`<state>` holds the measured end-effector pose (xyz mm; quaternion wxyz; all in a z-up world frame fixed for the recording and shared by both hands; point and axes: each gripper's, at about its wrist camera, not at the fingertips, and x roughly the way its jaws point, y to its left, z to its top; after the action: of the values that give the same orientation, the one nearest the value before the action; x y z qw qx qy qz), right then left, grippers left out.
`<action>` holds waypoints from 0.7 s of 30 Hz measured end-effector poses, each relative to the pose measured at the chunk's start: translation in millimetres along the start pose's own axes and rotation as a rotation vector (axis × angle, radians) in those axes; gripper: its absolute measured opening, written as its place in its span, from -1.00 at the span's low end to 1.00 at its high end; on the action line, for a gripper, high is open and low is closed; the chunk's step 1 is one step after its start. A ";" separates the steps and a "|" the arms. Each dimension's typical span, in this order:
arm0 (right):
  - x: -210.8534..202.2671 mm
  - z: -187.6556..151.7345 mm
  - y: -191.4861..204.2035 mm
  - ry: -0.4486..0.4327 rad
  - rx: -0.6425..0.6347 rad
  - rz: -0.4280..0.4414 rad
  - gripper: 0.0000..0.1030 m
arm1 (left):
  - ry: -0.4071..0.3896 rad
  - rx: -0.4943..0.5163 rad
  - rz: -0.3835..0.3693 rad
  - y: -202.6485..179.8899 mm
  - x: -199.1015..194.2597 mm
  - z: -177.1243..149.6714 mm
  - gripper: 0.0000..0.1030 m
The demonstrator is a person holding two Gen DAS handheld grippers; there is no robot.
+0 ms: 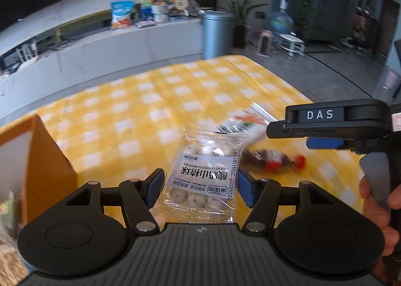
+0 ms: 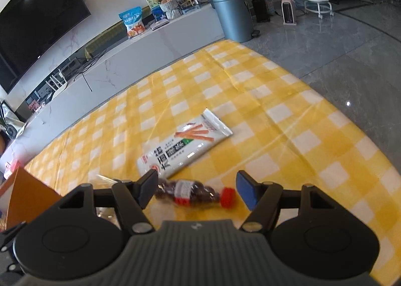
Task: Organize snacks
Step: 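Grasp the white breadstick pack with the right tool while the left tool holds the yogurt-ball bag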
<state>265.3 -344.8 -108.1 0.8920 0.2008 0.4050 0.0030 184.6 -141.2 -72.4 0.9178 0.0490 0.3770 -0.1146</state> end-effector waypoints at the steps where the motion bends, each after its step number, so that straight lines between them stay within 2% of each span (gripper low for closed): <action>1: 6.6 4.9 1.6 0.008 0.016 0.005 0.42 | -0.005 -0.008 0.011 3.1 0.3 5.0 0.38; 10: 66.4 30.3 17.5 0.085 0.146 -0.013 0.43 | -0.016 -0.051 0.057 30.3 7.0 32.1 0.38; 14: 86.8 34.6 27.9 0.115 0.135 -0.032 0.48 | -0.008 -0.070 0.055 39.8 15.5 36.4 0.39; 21: 113.3 41.9 60.6 0.108 -0.028 -0.077 0.73 | -0.004 -0.089 0.058 55.3 19.1 40.1 0.39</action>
<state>381.2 -284.9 -143.2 0.8710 0.1722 0.4598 -0.0150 238.8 -98.0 -57.2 0.9227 0.0190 0.3784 -0.0713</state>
